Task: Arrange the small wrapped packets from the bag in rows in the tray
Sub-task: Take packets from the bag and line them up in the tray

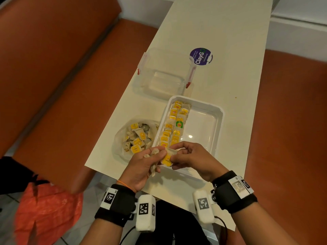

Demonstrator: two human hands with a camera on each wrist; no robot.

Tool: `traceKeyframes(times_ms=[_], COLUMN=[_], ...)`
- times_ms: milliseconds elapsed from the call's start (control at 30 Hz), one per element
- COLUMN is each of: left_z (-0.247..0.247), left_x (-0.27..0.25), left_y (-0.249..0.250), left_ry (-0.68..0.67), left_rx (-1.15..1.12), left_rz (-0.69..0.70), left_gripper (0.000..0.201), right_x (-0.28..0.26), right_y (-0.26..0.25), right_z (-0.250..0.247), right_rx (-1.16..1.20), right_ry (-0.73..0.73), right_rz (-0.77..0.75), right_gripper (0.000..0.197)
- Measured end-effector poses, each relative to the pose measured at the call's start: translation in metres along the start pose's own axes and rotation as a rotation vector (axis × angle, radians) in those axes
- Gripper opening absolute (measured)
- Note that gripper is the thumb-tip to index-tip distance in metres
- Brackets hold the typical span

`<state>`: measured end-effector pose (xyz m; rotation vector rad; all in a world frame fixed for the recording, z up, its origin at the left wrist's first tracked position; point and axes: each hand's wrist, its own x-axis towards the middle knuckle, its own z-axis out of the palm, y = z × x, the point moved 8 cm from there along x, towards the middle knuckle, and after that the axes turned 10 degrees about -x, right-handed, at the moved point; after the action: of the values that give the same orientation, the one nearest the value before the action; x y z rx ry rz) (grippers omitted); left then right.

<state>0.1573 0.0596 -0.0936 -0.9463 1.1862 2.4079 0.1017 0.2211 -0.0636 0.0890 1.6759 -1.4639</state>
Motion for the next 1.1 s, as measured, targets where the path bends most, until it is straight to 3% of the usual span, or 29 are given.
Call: traceKeyframes(times_ms=[200, 367, 633, 800, 933, 1100], left_z=[0.006, 0.000, -0.002, -0.009, -0.011, -0.006], left_x=[-0.002, 0.001, -0.003, -0.003, -0.003, -0.008], left_y=[-0.007, -0.007, -0.007, -0.016, -0.021, -0.028], left_ry=[-0.044, 0.053, 0.045, 0.033, 0.052, 0.027], left_rx=[0.243, 0.048, 0.001, 0.117, 0.146, 0.237], left_rz=[-0.017, 0.023, 0.060, 0.058, 0.045, -0.003], left_gripper=[0.044, 0.048, 0.050, 0.051, 0.051, 0.026], right_x=[0.000, 0.006, 0.006, 0.002, 0.002, 0.009], right_y=[-0.009, -0.006, 0.004, 0.001, -0.004, -0.006], right_z=[0.007, 0.001, -0.007, -0.005, -0.007, -0.011], right_rx=[-0.182, -0.174, -0.053, -0.273, -0.303, -0.204], right_ry=[-0.174, -0.122, 0.036, -0.031, -0.033, 0.032], right_rz=[0.013, 0.035, -0.018, -0.018, -0.035, -0.154], right_gripper=[0.052, 0.068, 0.022, 0.021, 0.021, 0.016])
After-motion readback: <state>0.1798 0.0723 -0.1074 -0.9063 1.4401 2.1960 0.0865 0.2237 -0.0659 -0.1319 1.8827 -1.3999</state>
